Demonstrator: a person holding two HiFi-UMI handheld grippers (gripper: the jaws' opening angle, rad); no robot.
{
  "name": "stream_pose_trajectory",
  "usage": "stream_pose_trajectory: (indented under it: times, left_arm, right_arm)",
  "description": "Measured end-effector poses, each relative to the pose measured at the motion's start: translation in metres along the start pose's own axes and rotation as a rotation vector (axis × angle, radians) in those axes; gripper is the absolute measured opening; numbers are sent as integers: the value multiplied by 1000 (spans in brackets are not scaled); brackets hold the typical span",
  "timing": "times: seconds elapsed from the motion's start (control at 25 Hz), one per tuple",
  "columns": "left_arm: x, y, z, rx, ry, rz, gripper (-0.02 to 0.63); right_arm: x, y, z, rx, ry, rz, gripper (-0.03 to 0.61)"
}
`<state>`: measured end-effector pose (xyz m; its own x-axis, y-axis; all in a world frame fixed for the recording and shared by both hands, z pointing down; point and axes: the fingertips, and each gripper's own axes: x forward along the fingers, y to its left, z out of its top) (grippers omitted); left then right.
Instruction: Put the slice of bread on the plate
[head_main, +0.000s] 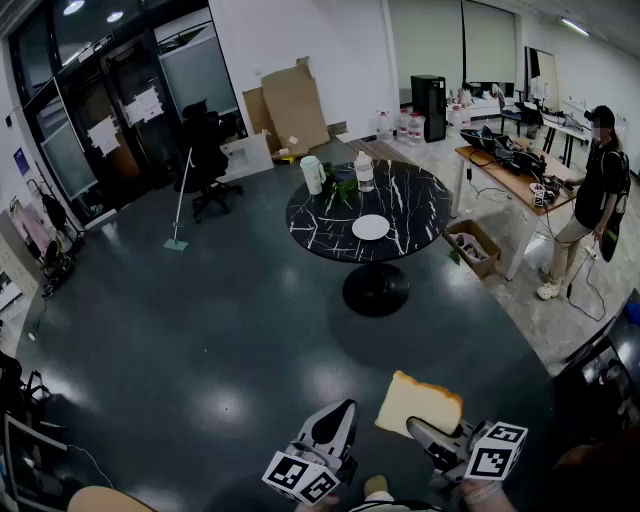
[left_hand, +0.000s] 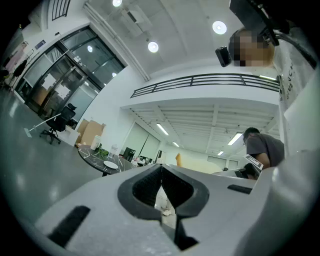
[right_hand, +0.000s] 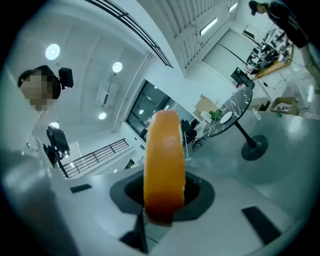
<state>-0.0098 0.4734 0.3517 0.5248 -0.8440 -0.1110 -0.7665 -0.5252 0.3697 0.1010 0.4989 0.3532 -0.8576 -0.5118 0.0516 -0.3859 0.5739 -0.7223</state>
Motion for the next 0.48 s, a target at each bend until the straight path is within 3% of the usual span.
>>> stream_pose_trajectory:
  times: [0.48]
  left_arm:
    - [24,40,1,-40,6,-5,8]
  right_arm:
    - [35,-24,16,18,-1,-33,87]
